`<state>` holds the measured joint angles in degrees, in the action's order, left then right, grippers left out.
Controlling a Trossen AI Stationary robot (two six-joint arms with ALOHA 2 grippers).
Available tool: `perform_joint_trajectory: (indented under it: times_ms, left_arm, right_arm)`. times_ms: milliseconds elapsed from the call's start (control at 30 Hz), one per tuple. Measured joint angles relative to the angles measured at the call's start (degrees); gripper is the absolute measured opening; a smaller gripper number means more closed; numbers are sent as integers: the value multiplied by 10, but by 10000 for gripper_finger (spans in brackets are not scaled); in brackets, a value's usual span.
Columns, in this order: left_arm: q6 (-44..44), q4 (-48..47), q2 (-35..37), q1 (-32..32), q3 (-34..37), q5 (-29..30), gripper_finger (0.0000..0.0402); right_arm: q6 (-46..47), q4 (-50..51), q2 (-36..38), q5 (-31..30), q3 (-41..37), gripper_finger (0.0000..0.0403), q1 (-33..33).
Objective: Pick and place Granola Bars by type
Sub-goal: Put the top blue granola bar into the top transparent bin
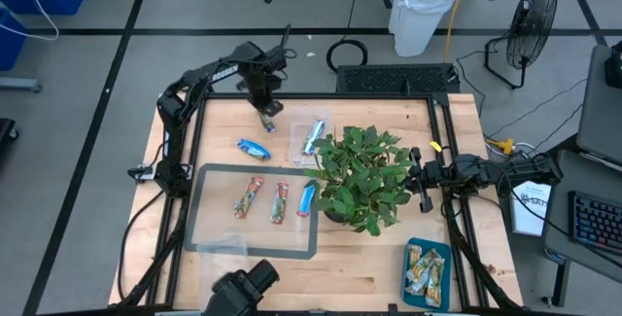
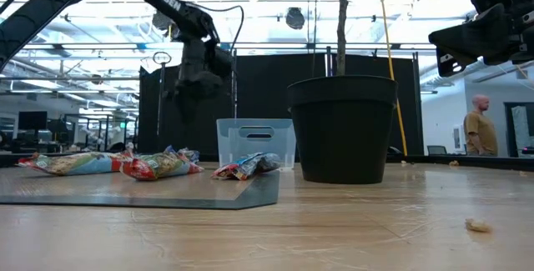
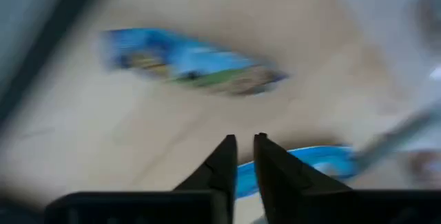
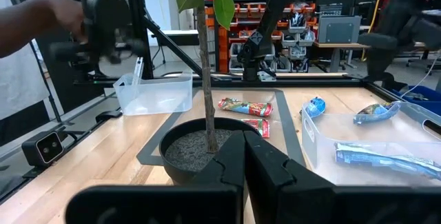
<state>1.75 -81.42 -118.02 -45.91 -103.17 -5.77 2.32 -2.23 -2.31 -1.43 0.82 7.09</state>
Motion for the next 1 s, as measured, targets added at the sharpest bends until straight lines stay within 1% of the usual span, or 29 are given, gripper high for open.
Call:
perform_joint_trajectory:
  times_ms: [100, 200, 267, 300, 333, 367, 400, 467, 600, 700, 800, 867, 967, 1000]
  left_arm:
    - [-23, -13, 0, -5, -35, 128, 10]
    - [-48, -9, 0, -28, -48, 248, 13]
    - [-49, -4, 0, -50, -49, 305, 21]
    - [-48, 2, 0, -62, -48, 320, 22]
    - [-43, 9, 0, -74, -46, 324, 22]
    - [-36, 22, 1, -88, -42, 314, 18]
    - [-20, 43, 7, -104, -35, 286, 11]
    - [15, 105, 27, -129, -12, 210, 5]
    - [57, 255, 101, -171, 69, 94, 4]
    - [94, 364, 182, -193, 162, 14, 4]
    - [123, 506, 272, -211, 278, -51, 3]
    - [121, 608, 322, -228, 359, -102, 2]
    - [91, 756, 365, -257, 459, -188, 2]
    - [90, 788, 369, -259, 480, -192, 2]
  right_arm:
    - [0, 0, 0, 0, 0, 0, 0]
    - [0, 0, 0, 0, 0, 0, 0]
    - [0, 0, 0, 0, 0, 0, 0]
    - [0, 0, 0, 0, 0, 0, 0]
    - [0, 0, 0, 0, 0, 0, 0]
    - [0, 0, 0, 0, 0, 0, 0]
    - [0, 0, 0, 0, 0, 0, 0]
    - [0, 0, 0, 0, 0, 0, 0]
    - [0, 0, 0, 0, 0, 0, 0]
    - [0, 0, 0, 0, 0, 0, 0]
    - [0, 0, 0, 0, 0, 0, 0]
    - [0, 0, 0, 0, 0, 0, 0]
    - [0, 0, 0, 0, 0, 0, 0]
    - [0, 0, 0, 0, 0, 0, 0]
